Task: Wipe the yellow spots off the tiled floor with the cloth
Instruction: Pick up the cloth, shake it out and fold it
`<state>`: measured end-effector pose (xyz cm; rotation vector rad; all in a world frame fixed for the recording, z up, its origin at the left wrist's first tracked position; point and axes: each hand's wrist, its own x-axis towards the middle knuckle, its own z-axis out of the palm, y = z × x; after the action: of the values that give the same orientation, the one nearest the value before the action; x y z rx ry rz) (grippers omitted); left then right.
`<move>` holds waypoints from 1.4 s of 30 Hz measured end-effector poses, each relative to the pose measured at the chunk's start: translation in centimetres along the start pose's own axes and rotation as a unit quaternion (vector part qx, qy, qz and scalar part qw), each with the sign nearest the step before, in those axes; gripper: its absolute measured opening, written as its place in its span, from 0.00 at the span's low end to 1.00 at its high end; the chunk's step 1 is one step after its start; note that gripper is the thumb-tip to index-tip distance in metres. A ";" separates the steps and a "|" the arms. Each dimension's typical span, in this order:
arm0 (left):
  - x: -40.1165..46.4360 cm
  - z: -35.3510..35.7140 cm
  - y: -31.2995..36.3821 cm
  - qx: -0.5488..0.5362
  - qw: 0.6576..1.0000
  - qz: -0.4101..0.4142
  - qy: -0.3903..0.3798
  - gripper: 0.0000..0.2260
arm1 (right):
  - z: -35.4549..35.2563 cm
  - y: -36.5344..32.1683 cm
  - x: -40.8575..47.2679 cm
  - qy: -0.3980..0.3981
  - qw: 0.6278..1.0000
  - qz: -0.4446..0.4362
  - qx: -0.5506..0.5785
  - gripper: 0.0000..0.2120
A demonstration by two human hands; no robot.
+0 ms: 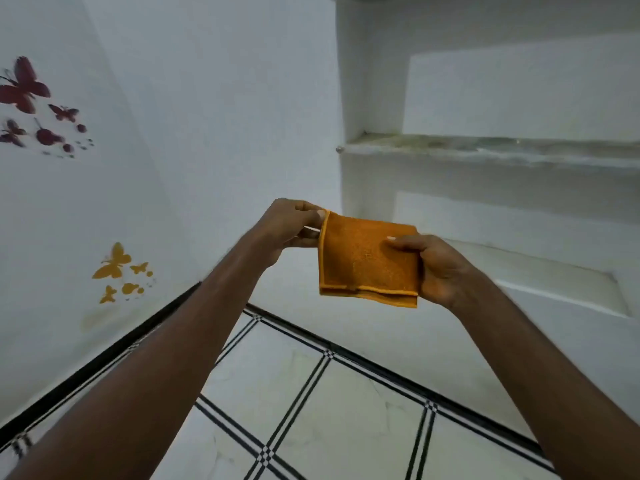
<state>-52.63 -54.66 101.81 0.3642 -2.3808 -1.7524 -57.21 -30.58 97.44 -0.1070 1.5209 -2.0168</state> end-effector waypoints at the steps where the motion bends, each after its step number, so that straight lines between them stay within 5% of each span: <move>1: -0.1 0.8 -0.9 -0.016 0.999 -0.011 -0.028 0.10 | -0.7 0.4 -0.9 0.020 1.000 0.002 -0.013 0.16; 9: -2.4 16.0 -4.5 -0.094 0.964 -0.040 -0.245 0.17 | -11.2 3.4 -12.0 0.212 0.977 -0.001 -0.028 0.23; 15: -10.3 31.5 -1.1 -0.105 0.909 -0.023 -0.403 0.17 | -20.0 5.7 -27.6 0.370 0.928 -0.027 0.027 0.24; 29: -49.2 66.8 6.6 -0.065 0.717 -0.063 -0.691 0.19 | -33.5 17.9 -75.7 0.621 0.761 -0.113 0.150 0.19; 42: -77.8 92.1 9.2 0.021 0.560 -0.036 -0.827 0.21 | -45.7 28.1 -104.0 0.742 0.613 -0.129 0.239 0.22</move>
<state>-4.18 54.66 84.10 -2.2669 -3.0617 -2.4372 20.51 56.22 86.40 2.1715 1.5687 -2.7130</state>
